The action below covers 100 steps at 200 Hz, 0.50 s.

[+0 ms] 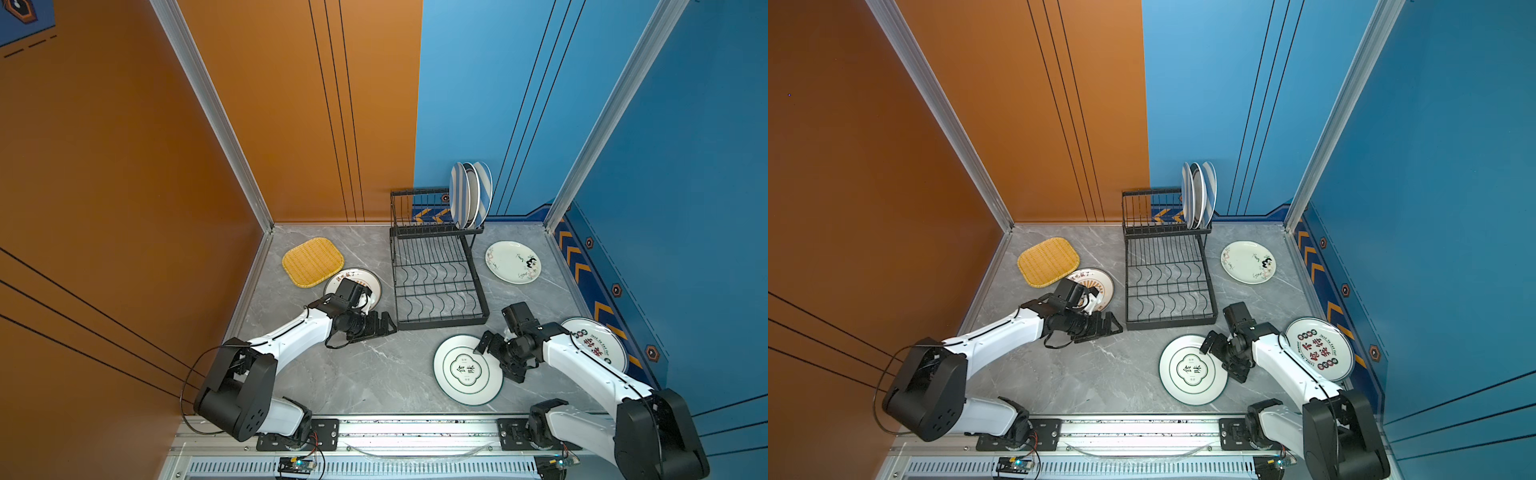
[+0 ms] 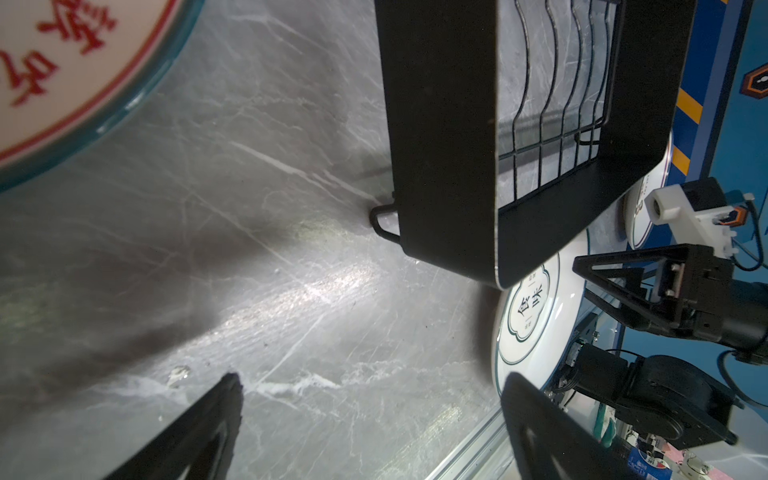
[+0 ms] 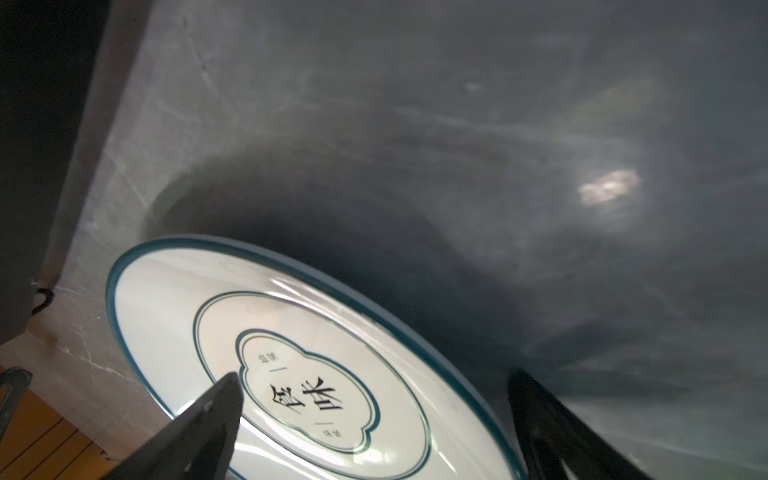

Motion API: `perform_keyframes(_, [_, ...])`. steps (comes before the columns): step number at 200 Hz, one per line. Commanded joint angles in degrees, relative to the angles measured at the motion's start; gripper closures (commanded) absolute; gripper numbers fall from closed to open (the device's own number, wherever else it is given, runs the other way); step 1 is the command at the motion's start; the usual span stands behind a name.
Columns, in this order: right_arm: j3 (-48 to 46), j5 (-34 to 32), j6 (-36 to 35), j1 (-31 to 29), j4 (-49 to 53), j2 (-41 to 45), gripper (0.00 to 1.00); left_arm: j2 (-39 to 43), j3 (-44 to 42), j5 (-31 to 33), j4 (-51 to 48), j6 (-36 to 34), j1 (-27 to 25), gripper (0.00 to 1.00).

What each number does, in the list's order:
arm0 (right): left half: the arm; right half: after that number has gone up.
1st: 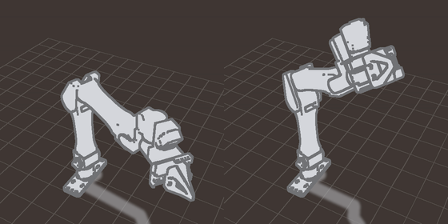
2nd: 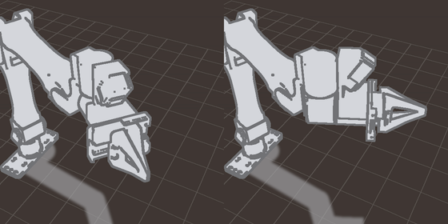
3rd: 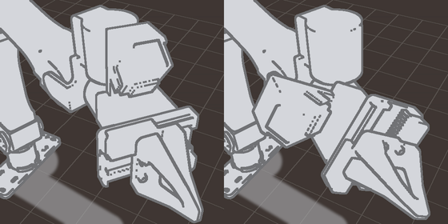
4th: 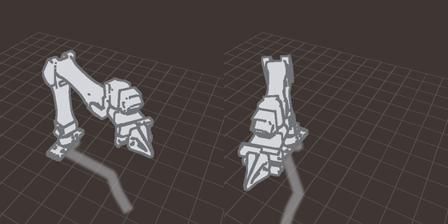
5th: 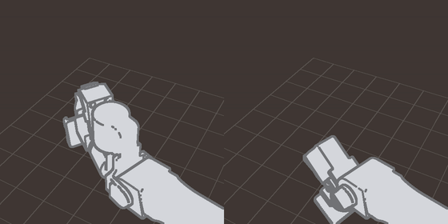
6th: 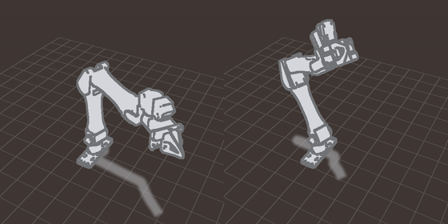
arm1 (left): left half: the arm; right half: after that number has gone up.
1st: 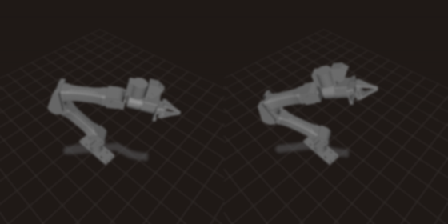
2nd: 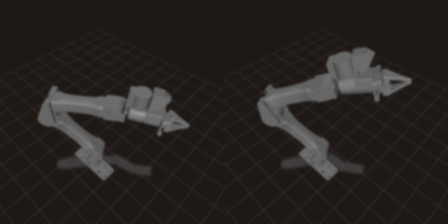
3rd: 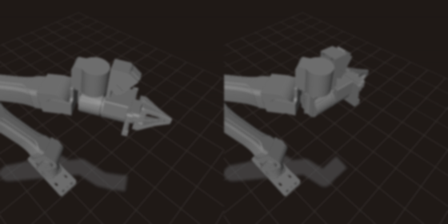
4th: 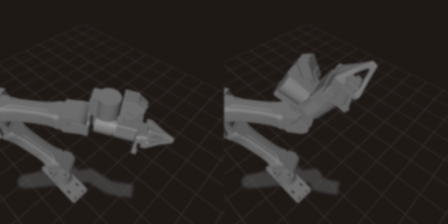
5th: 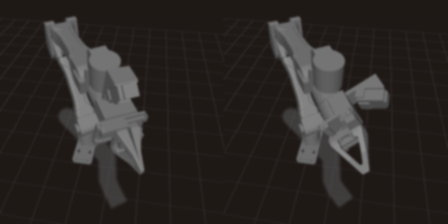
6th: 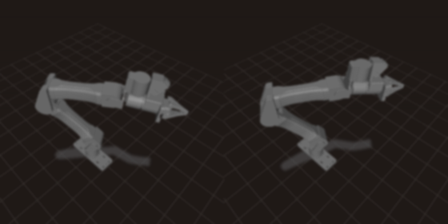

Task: Load the plates into the dish rack
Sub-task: 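Slide the cloud-emblem plate toward the left gripper with right gripper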

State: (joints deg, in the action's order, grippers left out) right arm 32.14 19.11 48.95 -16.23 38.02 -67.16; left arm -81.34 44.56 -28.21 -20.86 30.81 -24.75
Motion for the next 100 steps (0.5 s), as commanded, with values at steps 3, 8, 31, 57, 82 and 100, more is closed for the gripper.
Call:
perform_keyframes(3, [2.8, 1.8, -1.9, -4.3, -4.3, -4.9, 0.00, 1.3, -1.0, -1.9, -1.7, -1.9, 0.4, 0.02])
perform_keyframes(8, [3.4, 1.8, -2.8, -5.3, -4.5, -5.9, 0.00, 1.4, -1.0, -2.0, -1.8, -2.0, 0.4, 0.02])
perform_keyframes(31, [6.3, 3.4, -6.7, -8.4, -5.1, -10.0, 0.00, 1.3, -1.0, -2.3, -2.1, -2.2, 0.4, 0.02])
perform_keyframes(57, [8.2, 6.9, -10.7, -10.1, -6.3, -12.8, 0.00, 1.4, -1.2, -2.4, -2.4, -2.3, 0.1, 0.02])
perform_keyframes(82, [9.3, 11.0, -14.0, -10.4, -7.4, -14.6, 0.00, 1.1, -1.4, -2.3, -2.4, -2.1, -0.4, 0.02])
perform_keyframes(100, [8.5, 13.7, -16.8, -8.5, -7.0, -15.1, 0.01, 0.8, -1.5, -2.2, -2.4, -1.7, -0.8, 0.02])
